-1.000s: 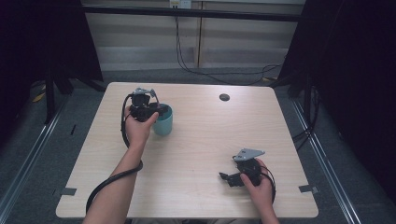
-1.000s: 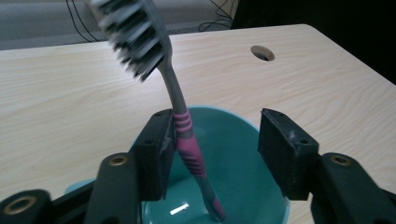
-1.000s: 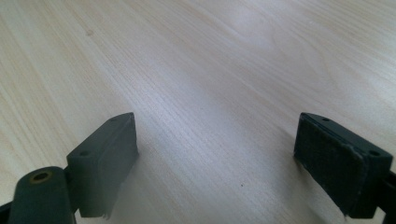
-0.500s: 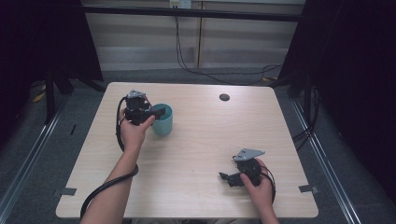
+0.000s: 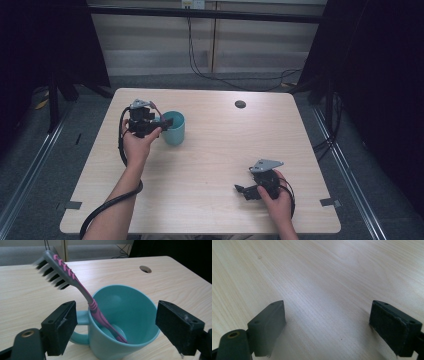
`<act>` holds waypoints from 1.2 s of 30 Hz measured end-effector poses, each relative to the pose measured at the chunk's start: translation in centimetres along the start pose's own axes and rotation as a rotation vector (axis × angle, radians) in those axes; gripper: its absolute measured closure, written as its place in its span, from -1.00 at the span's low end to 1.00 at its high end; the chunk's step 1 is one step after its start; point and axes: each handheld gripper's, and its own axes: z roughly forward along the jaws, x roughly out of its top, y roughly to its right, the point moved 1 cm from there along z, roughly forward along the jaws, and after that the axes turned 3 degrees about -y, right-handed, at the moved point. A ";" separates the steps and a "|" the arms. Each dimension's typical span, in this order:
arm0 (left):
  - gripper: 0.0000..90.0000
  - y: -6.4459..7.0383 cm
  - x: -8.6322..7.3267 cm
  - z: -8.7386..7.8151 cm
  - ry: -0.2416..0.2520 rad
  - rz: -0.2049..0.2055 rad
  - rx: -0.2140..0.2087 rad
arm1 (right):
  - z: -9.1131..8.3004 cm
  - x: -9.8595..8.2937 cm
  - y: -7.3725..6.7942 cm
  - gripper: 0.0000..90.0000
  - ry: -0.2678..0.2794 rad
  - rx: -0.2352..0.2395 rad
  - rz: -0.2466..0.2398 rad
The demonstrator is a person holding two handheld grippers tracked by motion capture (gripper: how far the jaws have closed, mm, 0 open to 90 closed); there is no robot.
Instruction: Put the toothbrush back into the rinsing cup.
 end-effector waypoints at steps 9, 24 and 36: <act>-0.62 -0.2 -0.9 -0.6 -0.001 -0.010 0.001 | 0.0 0.0 0.0 -0.72 0.000 -0.001 -0.001; -0.61 0.1 -2.0 -1.4 -0.013 -0.008 -0.005 | 0.0 0.0 0.0 -0.72 0.000 -0.002 -0.002; -0.62 0.2 -3.4 -2.0 -0.024 -0.013 -0.027 | 0.0 0.0 0.0 -0.72 0.000 -0.002 -0.001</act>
